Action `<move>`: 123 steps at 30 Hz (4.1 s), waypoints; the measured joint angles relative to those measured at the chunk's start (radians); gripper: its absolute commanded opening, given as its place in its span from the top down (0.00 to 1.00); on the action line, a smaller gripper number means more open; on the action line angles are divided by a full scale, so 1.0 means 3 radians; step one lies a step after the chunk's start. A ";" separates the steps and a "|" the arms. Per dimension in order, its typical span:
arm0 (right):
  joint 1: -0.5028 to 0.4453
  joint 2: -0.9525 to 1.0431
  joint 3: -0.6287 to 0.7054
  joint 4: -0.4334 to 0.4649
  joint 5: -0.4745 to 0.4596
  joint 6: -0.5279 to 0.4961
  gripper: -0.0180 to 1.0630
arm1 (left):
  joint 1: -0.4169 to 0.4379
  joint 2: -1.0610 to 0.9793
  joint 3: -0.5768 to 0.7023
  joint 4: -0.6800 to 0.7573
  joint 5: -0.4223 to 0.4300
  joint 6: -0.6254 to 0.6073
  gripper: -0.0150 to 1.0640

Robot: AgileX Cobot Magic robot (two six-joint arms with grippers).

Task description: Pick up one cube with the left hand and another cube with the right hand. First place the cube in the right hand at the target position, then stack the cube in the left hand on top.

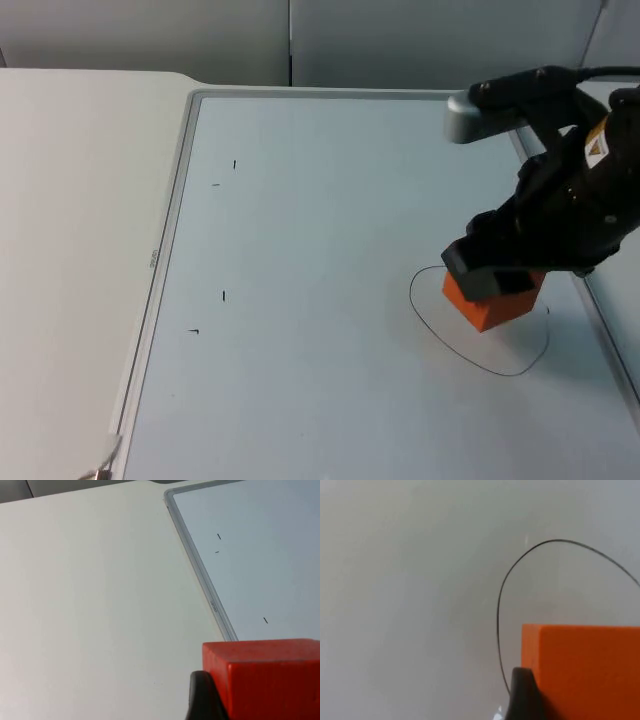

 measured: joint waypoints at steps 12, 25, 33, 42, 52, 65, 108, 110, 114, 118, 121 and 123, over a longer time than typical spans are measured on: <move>0.0000 0.0273 -0.0022 -0.0173 -0.0079 0.0226 0.99 | 0.0000 0.0000 0.0000 0.0000 0.0000 0.0000 0.99; 0.0000 0.0371 -0.0044 -0.0560 -0.0134 0.0629 0.99 | 0.0000 0.0000 0.0000 0.0000 0.0006 0.0000 0.99; 0.0000 0.0389 -0.0051 -0.0567 -0.0145 0.0645 0.75 | 0.0000 0.0000 0.0000 0.0000 0.0018 0.0000 0.99; 0.0000 0.0300 -0.0051 -0.0567 -0.0026 0.0647 0.01 | 0.0000 0.0000 0.0000 0.0000 0.0018 0.0000 0.99; -0.0011 -0.0842 -0.0347 -0.0374 0.0051 0.0504 0.01 | 0.0000 0.0000 0.0000 -0.0047 0.0018 0.0127 0.99; 0.0326 -0.3238 -0.0585 -0.0281 -0.0077 -0.0074 0.01 | 0.0000 0.0673 0.0000 -0.2264 -0.0728 0.2210 0.99; 0.0333 -0.4181 -0.0585 -0.0679 0.1620 0.0090 0.02 | -0.1628 0.5747 -0.4009 -0.1123 0.0056 0.1484 0.99; 0.0333 -0.4181 -0.0585 -0.0679 0.1620 0.0090 0.02 | -0.1628 0.5796 -0.4067 -0.1114 0.0060 0.1472 0.99; 0.0333 -0.4181 -0.0585 -0.0679 0.1628 0.0090 0.02 | -0.1628 0.5905 -0.4126 -0.1069 0.0034 0.1472 0.99; 0.0333 -0.4181 -0.0585 -0.0685 0.1631 0.0096 0.02 | -0.1628 0.5976 -0.4132 -0.0987 0.0033 0.1472 0.99; 0.0333 -0.4181 -0.0585 -0.0702 0.1631 0.0096 0.02 | -0.1630 0.6009 -0.4132 -0.0962 0.0033 0.1472 0.99; 0.0333 -0.4181 -0.0585 -0.0735 0.1631 0.0096 0.02 | -0.1659 0.6021 -0.4132 -0.0946 0.0033 0.1488 0.99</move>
